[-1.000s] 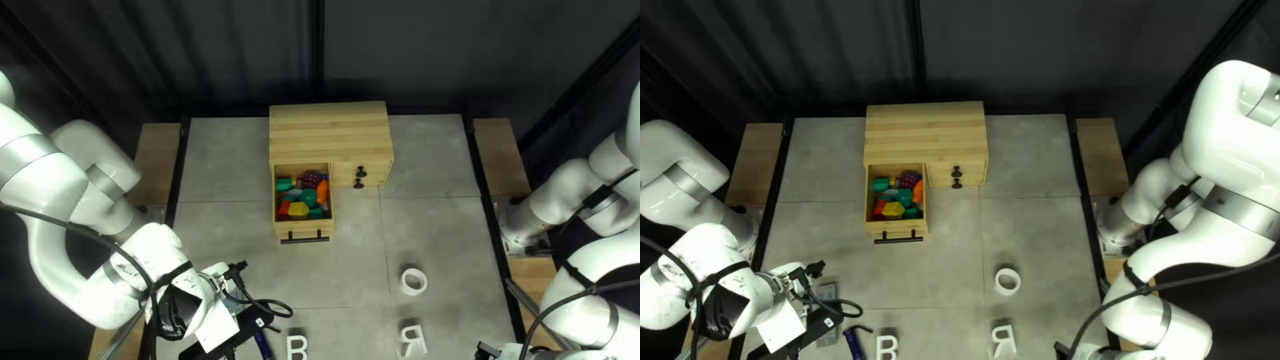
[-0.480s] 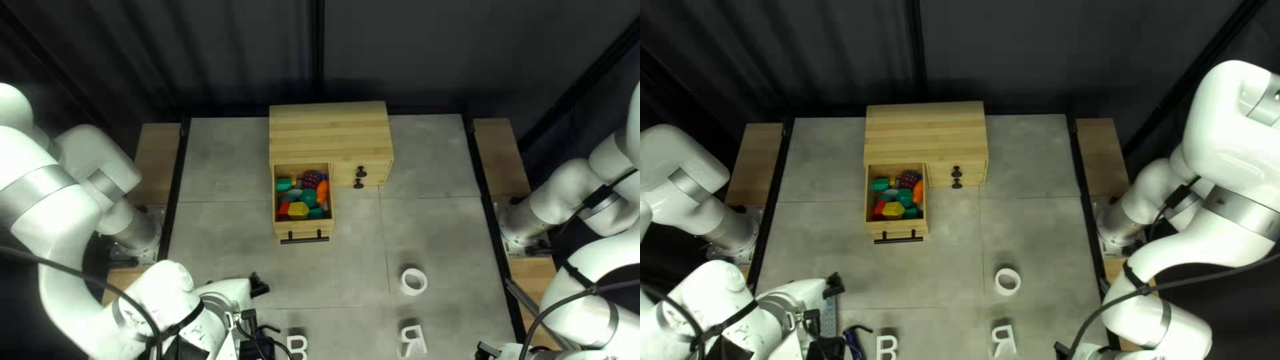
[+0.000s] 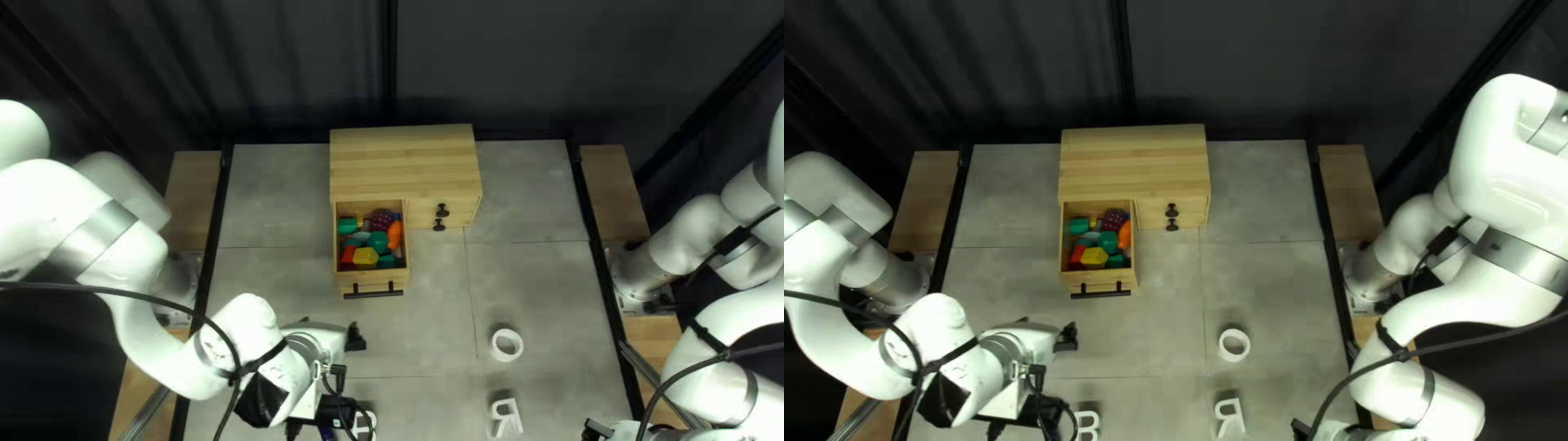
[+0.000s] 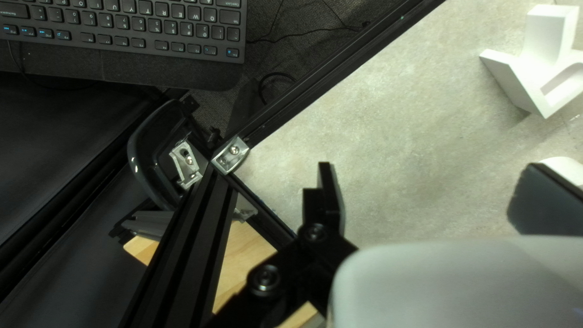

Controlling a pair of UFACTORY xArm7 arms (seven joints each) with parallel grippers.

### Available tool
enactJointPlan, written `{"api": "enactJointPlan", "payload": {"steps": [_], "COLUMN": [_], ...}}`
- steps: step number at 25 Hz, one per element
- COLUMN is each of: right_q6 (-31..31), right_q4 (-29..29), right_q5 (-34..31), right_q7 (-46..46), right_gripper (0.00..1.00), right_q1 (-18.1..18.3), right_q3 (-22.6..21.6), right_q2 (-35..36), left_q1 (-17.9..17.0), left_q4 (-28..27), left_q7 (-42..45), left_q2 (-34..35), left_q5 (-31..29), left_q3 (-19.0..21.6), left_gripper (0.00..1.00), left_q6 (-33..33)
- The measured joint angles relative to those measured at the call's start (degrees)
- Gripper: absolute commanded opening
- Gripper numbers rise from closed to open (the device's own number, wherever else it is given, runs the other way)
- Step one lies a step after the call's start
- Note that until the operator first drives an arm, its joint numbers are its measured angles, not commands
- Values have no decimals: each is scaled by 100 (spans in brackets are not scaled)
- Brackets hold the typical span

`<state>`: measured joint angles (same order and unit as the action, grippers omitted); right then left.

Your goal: Open drawers and place objects into drawer and close

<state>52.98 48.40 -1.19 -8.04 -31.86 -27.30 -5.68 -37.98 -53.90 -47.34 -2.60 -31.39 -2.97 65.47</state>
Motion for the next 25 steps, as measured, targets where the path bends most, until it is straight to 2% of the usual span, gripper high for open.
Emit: {"api": "enactJointPlan", "payload": {"steps": [7,13,21,25], "right_q6": [0,0,0,0], "right_q4": [0,0,0,0], "right_q5": [0,0,0,0], "right_q7": [0,0,0,0], "right_gripper": [100,100,100,100], "right_q1": [0,0,0,0], "right_q3": [0,0,0,0], "right_q2": [0,0,0,0], "left_q1": [161,309,274,246], "left_q4": [-595,-593,-680,-785], "left_q7": [-229,-188,-201,-180], "left_q2": [-517,-497,-449,-548], "left_q5": [122,188,232,435], "left_q3": [-140,-276,-247,-204], "left_gripper": [100,100,100,100], "left_q6": [207,200,366,452]}}
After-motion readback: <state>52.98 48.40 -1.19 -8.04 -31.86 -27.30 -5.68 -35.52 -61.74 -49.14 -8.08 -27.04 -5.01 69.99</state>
